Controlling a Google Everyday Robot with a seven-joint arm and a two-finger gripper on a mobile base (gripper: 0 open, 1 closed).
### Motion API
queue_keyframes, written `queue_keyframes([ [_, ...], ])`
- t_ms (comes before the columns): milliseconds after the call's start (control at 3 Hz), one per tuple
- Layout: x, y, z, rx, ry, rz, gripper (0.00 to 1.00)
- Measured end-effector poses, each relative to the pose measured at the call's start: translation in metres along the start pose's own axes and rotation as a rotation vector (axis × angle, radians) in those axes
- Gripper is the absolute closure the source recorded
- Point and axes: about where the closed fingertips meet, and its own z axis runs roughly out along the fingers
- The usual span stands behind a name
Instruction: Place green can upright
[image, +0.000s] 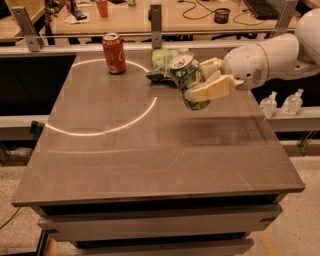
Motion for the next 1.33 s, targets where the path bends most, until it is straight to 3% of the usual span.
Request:
queue_keyframes([
  [333, 0.010, -0.001, 0.000, -0.018, -0.117, 0.035, 1.00],
  [667, 0.026, -0.002, -0.001, 0.006, -0.181, 0.065, 1.00],
  [1333, 0.026, -0.001, 0.001, 0.024, -0.175, 0.033, 1.00],
])
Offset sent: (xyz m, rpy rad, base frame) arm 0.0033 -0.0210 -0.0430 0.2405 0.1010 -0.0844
